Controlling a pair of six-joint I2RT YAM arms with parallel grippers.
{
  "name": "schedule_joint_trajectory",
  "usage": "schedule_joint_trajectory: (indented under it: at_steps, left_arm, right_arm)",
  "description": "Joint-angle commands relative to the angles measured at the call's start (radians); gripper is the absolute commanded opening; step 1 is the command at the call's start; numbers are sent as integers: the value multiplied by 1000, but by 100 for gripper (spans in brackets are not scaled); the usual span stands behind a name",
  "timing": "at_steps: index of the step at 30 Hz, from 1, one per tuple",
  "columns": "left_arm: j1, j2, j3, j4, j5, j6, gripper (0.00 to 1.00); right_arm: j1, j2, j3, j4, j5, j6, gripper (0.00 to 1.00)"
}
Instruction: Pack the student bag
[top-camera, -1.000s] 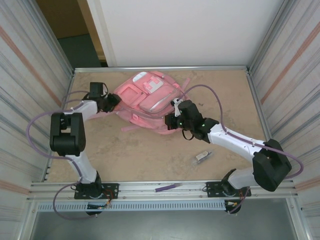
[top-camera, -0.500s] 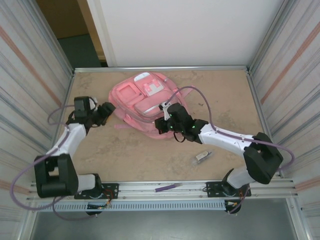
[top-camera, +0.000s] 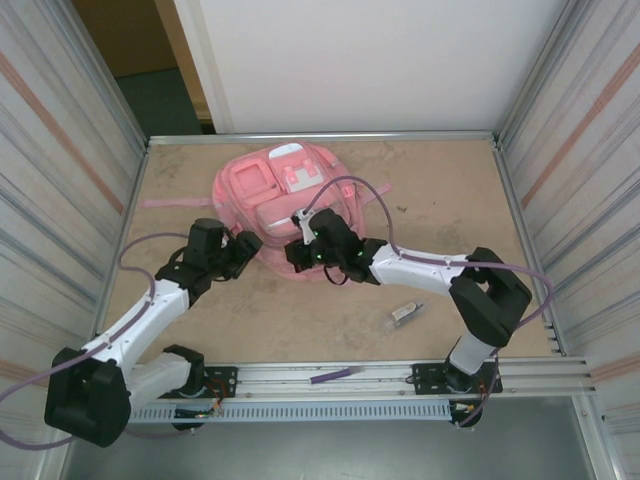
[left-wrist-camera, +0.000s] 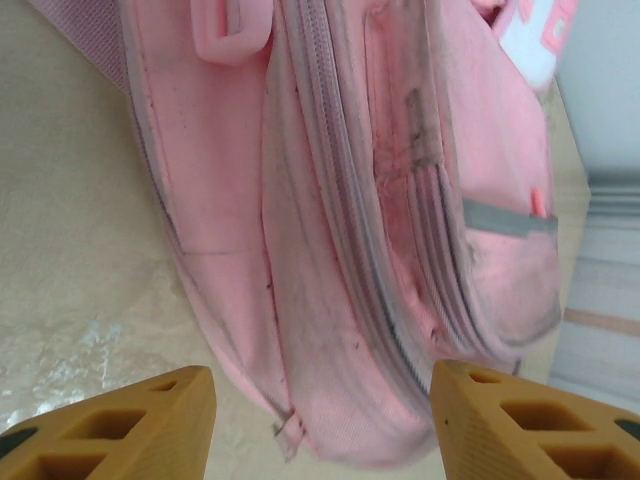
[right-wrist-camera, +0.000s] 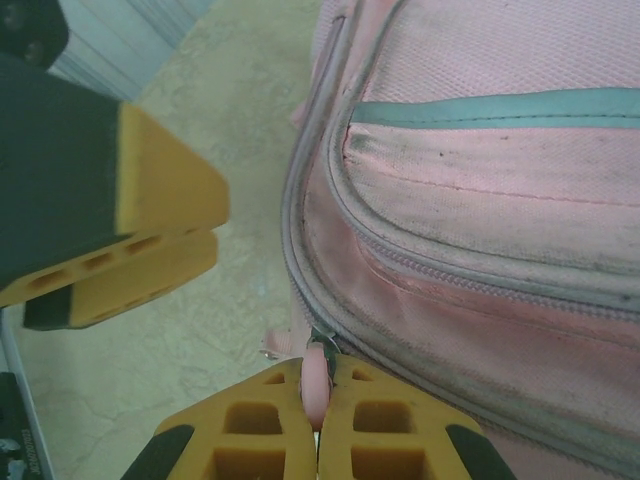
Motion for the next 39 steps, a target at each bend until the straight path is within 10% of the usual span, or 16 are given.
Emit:
schedule_joint_trajectory:
  at_steps: [1, 9, 19, 39]
  left_arm:
    - [9, 69, 35, 88, 5, -56, 57]
    - [0, 207, 64, 210, 75, -119, 55]
    - [-4, 138, 46, 130, -55, -56, 3]
    - [289, 329, 170, 39, 247, 210, 5]
  right_arm:
    - [20, 24, 48, 97, -41, 53, 0]
    - [42, 71, 86, 144, -69, 67, 0]
    - [39, 88, 79, 145, -79, 95, 0]
    - [-80, -135, -141, 1, 41, -63, 0]
